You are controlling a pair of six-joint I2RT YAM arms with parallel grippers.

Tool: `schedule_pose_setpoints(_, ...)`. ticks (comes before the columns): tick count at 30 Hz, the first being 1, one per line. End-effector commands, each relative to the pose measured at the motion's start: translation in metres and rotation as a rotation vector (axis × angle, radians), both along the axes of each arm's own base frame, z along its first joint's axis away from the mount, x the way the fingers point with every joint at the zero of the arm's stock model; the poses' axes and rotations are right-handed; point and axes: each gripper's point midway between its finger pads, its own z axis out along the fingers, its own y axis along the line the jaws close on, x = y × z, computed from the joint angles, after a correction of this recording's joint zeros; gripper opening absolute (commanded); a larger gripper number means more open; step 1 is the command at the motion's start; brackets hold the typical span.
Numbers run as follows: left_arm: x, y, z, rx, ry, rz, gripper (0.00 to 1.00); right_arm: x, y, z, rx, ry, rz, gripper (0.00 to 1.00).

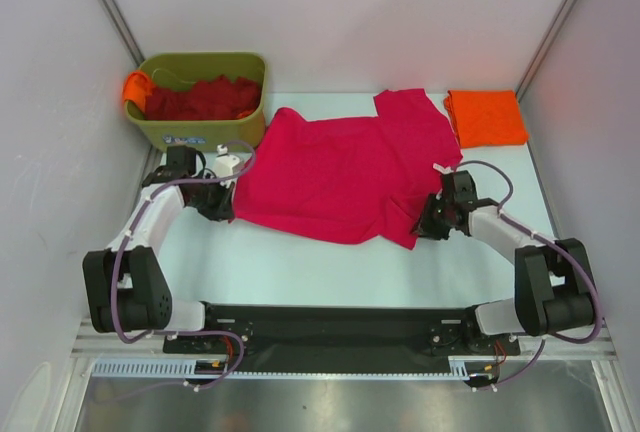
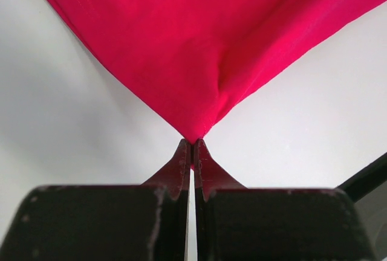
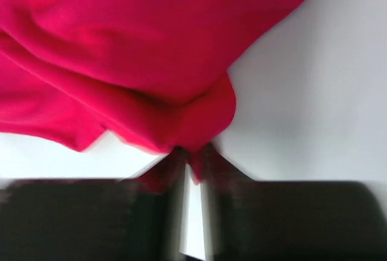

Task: Fold and stack the t-shirts
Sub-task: Flatten the tshirt out

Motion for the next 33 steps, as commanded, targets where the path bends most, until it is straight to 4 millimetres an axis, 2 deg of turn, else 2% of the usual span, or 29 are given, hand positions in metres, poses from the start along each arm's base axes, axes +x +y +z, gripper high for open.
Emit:
schedule_pose_setpoints(1, 0.006, -0.004, 0.028, -0.026, -0.067, -0.018, 0.00, 0.019, 0.005, 0.017, 0.075, -0.097, -0.042, 0.08)
schedule_pose_setpoints(2, 0.006, -0.005, 0.030, -0.030, -0.066, -0.020, 0.00, 0.017, 0.001, 0.016, 0.068, -0.086, -0.058, 0.00)
schedule_pose_setpoints(4, 0.002, -0.006, 0.035, -0.038, -0.054, -0.021, 0.00, 0.018, -0.017, 0.031, 0.020, -0.122, -0.110, 0.00)
schedule_pose_setpoints(6, -0.003, -0.005, 0.044, -0.041, -0.055, -0.037, 0.00, -0.002, -0.038, 0.043, -0.081, -0.079, -0.157, 0.00)
schedule_pose_setpoints(7, -0.011, -0.003, 0.050, -0.041, -0.031, -0.038, 0.00, -0.011, -0.044, 0.063, -0.096, -0.117, -0.175, 0.00)
schedule_pose_setpoints(8, -0.017, 0.000, 0.056, -0.028, -0.044, -0.063, 0.00, -0.039, -0.051, 0.066, -0.125, -0.041, -0.186, 0.00)
schedule_pose_setpoints(9, -0.023, 0.002, 0.059, -0.022, -0.040, -0.073, 0.00, -0.052, -0.054, 0.074, -0.128, -0.030, -0.209, 0.00)
schedule_pose_setpoints(10, -0.042, 0.005, 0.056, -0.025, 0.024, -0.066, 0.00, -0.065, -0.054, 0.095, -0.104, -0.091, -0.223, 0.00)
schedule_pose_setpoints(11, -0.051, 0.007, 0.057, -0.013, 0.029, -0.085, 0.00, -0.094, -0.056, 0.094, -0.096, -0.009, -0.260, 0.00)
schedule_pose_setpoints(12, -0.062, 0.009, 0.055, -0.001, 0.061, -0.090, 0.00, -0.105, -0.057, 0.103, -0.082, -0.017, -0.283, 0.00)
schedule_pose_setpoints(13, -0.082, 0.007, 0.049, -0.006, 0.125, -0.105, 0.00, -0.116, -0.058, 0.108, -0.074, -0.008, -0.311, 0.00)
schedule_pose_setpoints(14, -0.090, 0.006, 0.050, -0.002, 0.125, -0.129, 0.00, -0.136, -0.062, 0.112, -0.074, 0.005, -0.337, 0.00)
schedule_pose_setpoints(16, -0.099, -0.003, 0.055, -0.050, 0.139, -0.155, 0.00, -0.138, -0.065, 0.126, -0.064, -0.032, -0.375, 0.00)
schedule_pose_setpoints(18, -0.084, -0.009, 0.069, -0.091, 0.093, -0.136, 0.00, -0.120, -0.073, 0.134, -0.113, -0.089, -0.371, 0.00)
schedule_pose_setpoints(19, -0.063, -0.012, 0.076, -0.098, 0.022, -0.129, 0.00, -0.106, -0.074, 0.139, -0.125, -0.110, -0.362, 0.00)
schedule_pose_setpoints(20, -0.050, -0.014, 0.079, -0.107, 0.025, -0.087, 0.00, -0.075, -0.074, 0.140, -0.138, -0.135, -0.348, 0.00)
schedule_pose_setpoints(21, -0.030, -0.016, 0.094, -0.096, -0.037, -0.084, 0.00, -0.055, -0.073, 0.140, -0.146, -0.147, -0.327, 0.00)
schedule_pose_setpoints(22, -0.009, -0.022, 0.102, -0.080, -0.100, -0.103, 0.00, -0.030, -0.075, 0.156, -0.166, -0.214, -0.299, 0.00)
schedule_pose_setpoints(23, 0.008, -0.027, 0.102, -0.083, -0.094, -0.083, 0.00, 0.006, -0.076, 0.174, -0.155, -0.313, -0.302, 0.00)
schedule_pose_setpoints(24, 0.030, -0.032, 0.125, -0.077, -0.171, -0.088, 0.00, 0.040, -0.085, 0.168, -0.160, -0.286, -0.315, 0.00)
schedule_pose_setpoints(25, 0.045, -0.048, 0.139, -0.079, -0.228, -0.132, 0.00, 0.066, -0.090, 0.182, -0.168, -0.337, -0.304, 0.00)
schedule_pose_setpoints(26, 0.062, -0.055, 0.143, -0.088, -0.231, -0.126, 0.00, 0.109, -0.090, 0.241, -0.135, -0.499, -0.301, 0.00)
schedule_pose_setpoints(27, 0.089, -0.064, 0.186, -0.094, -0.368, -0.132, 0.00, 0.143, -0.104, 0.236, -0.151, -0.482, -0.314, 0.00)
schedule_pose_setpoints(28, 0.106, -0.065, 0.205, -0.100, -0.423, -0.109, 0.00, 0.167, -0.109, 0.251, -0.157, -0.515, -0.313, 0.00)
schedule_pose_setpoints(29, 0.129, -0.063, 0.212, -0.115, -0.430, -0.033, 0.00, 0.190, -0.113, 0.331, -0.154, -0.686, -0.319, 0.00)
schedule_pose_setpoints(30, 0.148, -0.060, 0.259, -0.119, -0.555, 0.011, 0.00, 0.204, -0.115, 0.353, -0.152, -0.731, -0.319, 0.00)
schedule_pose_setpoints(31, 0.172, -0.058, 0.273, -0.121, -0.608, 0.054, 0.00, 0.232, -0.120, 0.357, -0.152, -0.740, -0.325, 0.00)
schedule_pose_setpoints(32, 0.185, -0.049, 0.291, -0.114, -0.656, 0.133, 0.00, 0.229, -0.117, 0.428, -0.109, -0.890, -0.331, 0.00)
schedule_pose_setpoints(33, 0.194, -0.047, 0.339, -0.131, -0.787, 0.157, 0.00, 0.233, -0.117, 0.455, -0.086, -0.955, -0.330, 0.00)
